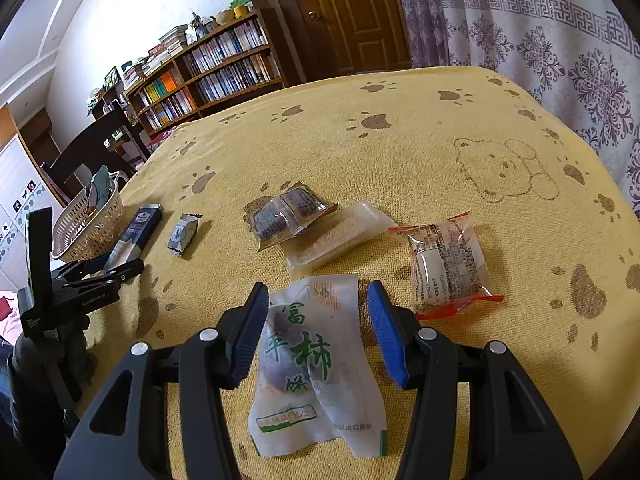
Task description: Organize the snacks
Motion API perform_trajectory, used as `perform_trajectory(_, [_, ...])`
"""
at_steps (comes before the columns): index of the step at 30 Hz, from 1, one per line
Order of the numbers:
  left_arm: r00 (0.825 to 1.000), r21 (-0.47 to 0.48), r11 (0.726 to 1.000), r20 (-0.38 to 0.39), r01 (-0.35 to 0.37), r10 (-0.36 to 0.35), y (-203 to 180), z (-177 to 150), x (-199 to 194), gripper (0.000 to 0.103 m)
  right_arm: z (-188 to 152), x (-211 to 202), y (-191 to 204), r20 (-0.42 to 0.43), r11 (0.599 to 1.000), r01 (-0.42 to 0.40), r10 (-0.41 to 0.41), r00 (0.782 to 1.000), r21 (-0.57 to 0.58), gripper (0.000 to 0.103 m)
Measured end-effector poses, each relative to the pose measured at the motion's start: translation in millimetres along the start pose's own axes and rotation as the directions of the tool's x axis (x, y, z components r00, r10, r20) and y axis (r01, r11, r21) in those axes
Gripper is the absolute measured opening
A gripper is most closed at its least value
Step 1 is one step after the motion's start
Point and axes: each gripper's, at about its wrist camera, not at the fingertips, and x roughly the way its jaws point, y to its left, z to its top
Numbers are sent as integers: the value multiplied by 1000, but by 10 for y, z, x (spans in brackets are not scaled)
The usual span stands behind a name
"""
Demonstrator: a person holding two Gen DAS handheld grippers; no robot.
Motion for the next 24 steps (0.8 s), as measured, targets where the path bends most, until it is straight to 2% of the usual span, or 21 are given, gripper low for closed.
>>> perform_trajectory(2, [999,25,999,11,42,-42,-127,25,-42,67,-2,1,0,-1,1000,-1,1,1000,1,52])
perform_trajectory(4, [997,53,996,23,75,-76,-241,50,-87,67,1,6,-3,-1,1000,-2,2,1000,2,52])
perform_trajectory(7, [996,71,995,32,76,-78,-351,103,-107,67,1,7,-4,-1,1000,-2,2,1000,3,52])
perform_trajectory(9, [998,30,998,16,54,-55,-310,171,-42,68,2,6,-8,-1,1000,-3,3,1000,4,52])
perform_trajectory(12, [997,-63,995,-17,72,-73,-186,271,64,69,0,7,-12,-1,1000,-3,3,1000,4,52])
perform_trajectory(15, [998,-83,995,-22,50,-52,-181,353,131,69,0,8,-15,-2,1000,-4,4,1000,7,52])
perform_trajectory(20, [997,-148,987,-31,60,-65,-155,446,211,84,-3,18,-25,-2,1000,-5,5,1000,11,52])
perform_trajectory(24, [997,-199,978,-39,58,-67,-129,519,300,85,-10,39,-30,-4,1000,-6,6,1000,15,52])
